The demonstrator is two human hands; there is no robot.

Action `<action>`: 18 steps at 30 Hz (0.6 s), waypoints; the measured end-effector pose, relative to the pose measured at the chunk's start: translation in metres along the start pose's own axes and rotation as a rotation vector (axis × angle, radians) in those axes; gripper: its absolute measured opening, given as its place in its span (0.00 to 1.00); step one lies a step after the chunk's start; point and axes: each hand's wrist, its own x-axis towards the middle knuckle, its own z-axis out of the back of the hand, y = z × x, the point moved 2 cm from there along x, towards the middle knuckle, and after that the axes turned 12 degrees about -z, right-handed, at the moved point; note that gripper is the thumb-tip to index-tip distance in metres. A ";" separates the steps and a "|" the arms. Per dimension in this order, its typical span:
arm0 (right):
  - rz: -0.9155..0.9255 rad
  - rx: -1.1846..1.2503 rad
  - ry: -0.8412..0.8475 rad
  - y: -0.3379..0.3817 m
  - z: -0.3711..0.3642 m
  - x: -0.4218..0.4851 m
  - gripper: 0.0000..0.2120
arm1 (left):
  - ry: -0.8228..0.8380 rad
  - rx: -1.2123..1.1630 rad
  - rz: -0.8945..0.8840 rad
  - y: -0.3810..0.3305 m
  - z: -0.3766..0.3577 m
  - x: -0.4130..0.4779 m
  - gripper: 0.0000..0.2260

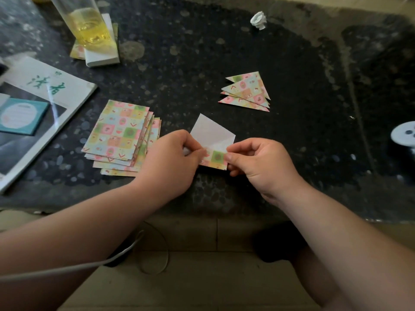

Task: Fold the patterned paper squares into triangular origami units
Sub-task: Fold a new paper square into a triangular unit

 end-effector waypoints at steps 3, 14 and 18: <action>0.027 -0.149 -0.062 0.002 -0.003 0.002 0.07 | 0.042 0.139 -0.104 0.002 -0.004 0.000 0.04; 0.084 -0.426 -0.147 0.007 -0.013 0.005 0.07 | 0.037 0.744 -0.610 0.010 -0.020 -0.025 0.11; 0.093 -0.430 -0.167 0.006 -0.015 0.008 0.06 | 0.192 0.826 -0.592 0.007 -0.032 -0.049 0.23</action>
